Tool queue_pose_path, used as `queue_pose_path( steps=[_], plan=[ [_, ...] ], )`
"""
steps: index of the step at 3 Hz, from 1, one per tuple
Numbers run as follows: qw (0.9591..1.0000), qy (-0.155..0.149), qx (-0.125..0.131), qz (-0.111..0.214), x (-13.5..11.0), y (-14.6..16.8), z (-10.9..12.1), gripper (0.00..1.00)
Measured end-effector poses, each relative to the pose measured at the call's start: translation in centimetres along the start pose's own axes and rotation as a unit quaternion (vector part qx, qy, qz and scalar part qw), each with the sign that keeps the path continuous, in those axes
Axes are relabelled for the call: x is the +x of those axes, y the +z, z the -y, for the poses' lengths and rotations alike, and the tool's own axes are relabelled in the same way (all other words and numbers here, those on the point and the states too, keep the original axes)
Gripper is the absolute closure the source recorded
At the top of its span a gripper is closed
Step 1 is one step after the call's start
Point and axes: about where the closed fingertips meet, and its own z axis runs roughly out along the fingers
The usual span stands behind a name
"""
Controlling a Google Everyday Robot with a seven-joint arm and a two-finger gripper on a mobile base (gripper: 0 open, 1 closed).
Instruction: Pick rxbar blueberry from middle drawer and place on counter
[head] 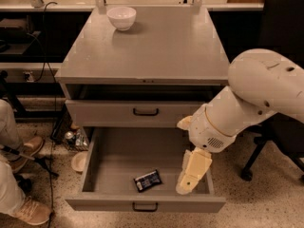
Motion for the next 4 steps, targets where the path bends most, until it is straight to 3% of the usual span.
queue_pose_path(
  steps=[1,2,3,4],
  plan=[
    [0.9999,-0.009,0.005,0.01,0.3,2.8,1.6,0.0],
    [0.9994,-0.021,0.013,0.023,2.0,8.8,5.3,0.0],
    [0.999,-0.01,0.017,0.04,4.7,14.5,8.9,0.0],
    [0.9973,0.027,0.007,0.067,7.6,20.6,11.8,0.0]
  ],
)
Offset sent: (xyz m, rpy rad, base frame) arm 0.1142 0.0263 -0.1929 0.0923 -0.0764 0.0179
